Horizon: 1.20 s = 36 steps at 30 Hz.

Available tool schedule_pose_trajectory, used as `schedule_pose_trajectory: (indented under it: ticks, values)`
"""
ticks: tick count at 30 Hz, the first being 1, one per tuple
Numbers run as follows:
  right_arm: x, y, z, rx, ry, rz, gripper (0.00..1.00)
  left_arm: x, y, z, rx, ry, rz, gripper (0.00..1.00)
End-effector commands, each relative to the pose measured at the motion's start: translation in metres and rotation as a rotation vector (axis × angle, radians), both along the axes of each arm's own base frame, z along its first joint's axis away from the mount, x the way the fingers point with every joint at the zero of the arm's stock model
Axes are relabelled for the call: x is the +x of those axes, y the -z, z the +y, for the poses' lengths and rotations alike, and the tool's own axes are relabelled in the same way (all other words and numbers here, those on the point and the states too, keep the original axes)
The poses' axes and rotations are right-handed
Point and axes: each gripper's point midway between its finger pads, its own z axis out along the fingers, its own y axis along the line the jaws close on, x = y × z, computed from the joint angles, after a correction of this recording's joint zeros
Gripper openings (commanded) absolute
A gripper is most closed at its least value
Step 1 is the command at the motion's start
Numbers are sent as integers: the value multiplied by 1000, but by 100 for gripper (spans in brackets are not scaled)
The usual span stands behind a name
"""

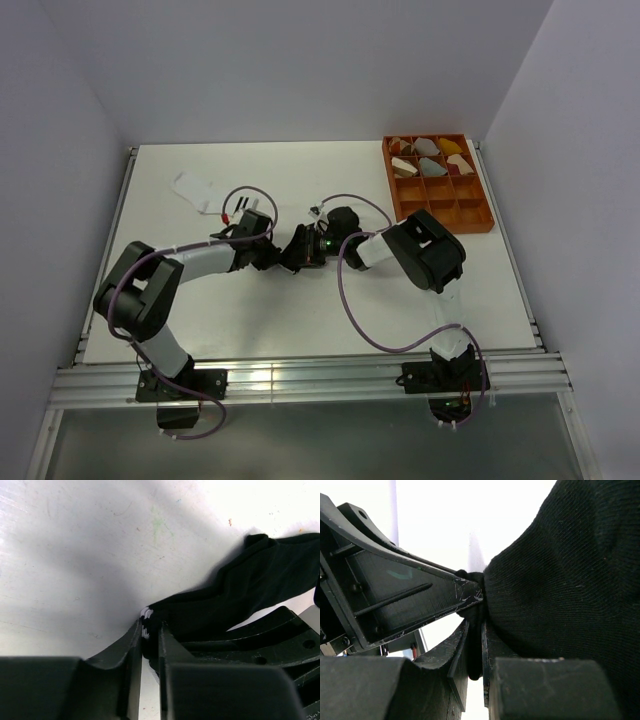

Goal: Roll the socks
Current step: Roll the sock at the center of the board.

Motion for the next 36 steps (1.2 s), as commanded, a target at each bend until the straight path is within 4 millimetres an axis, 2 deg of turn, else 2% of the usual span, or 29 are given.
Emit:
schedule_pose_trajectory:
  ticks: [1, 3, 5, 8, 11, 12, 14, 16, 17, 20, 21, 23, 24, 28, 31, 32, 36]
  values:
    - [-6, 30, -15, -113, 57, 31, 0, -65, 61, 47, 250, 52, 260, 14]
    - [-5, 27, -14, -105, 53, 12, 0, -64, 62, 47, 262, 65, 262, 4]
    - [-5, 23, -14, -98, 49, -15, 2, -62, 61, 45, 260, 78, 259, 0]
    - [-2, 7, -14, -81, 37, -83, 9, -60, 60, 45, 271, 96, 258, 0]
    - [-1, -14, -15, -61, 31, -173, 23, -59, 59, 43, 277, 115, 265, 0]
    - [-3, -16, -18, -68, 31, -189, 31, -60, 60, 43, 281, 121, 270, 0]
    - [0, -37, -21, -64, 24, -280, 39, -57, 59, 42, 288, 134, 268, 0]
    - [1, -43, -27, -95, 34, -328, 47, -57, 60, 42, 295, 146, 274, 0]
    - [2, -57, -30, -99, 24, -398, 54, -57, 61, 41, 298, 157, 275, 0]
    - [2, -62, -40, -174, 21, -504, 58, -56, 61, 40, 302, 181, 281, 0]
    - [1, -69, -43, -189, 20, -544, 59, -56, 61, 39, 304, 189, 280, 0]
    - [-2, -65, -47, -276, 6, -635, 60, -54, 58, 37, 308, 208, 274, 0]
    - [4, -66, -53, -334, 42, -684, 60, -52, 58, 36, 306, 212, 269, 0]
    - [-14, -55, -40, -481, -16, -861, 60, -49, 57, 30, 307, 249, 267, 0]
    - [-15, -47, -41, -589, -27, -992, 60, -49, 59, 27, 302, 269, 268, 0]
    - [-22, -49, -33, -579, -36, -1027, 59, -52, 60, 26, 299, 286, 279, 0]
    - [-25, -43, -33, -646, -37, -1118, 59, -52, 62, 23, 303, 309, 287, 0]
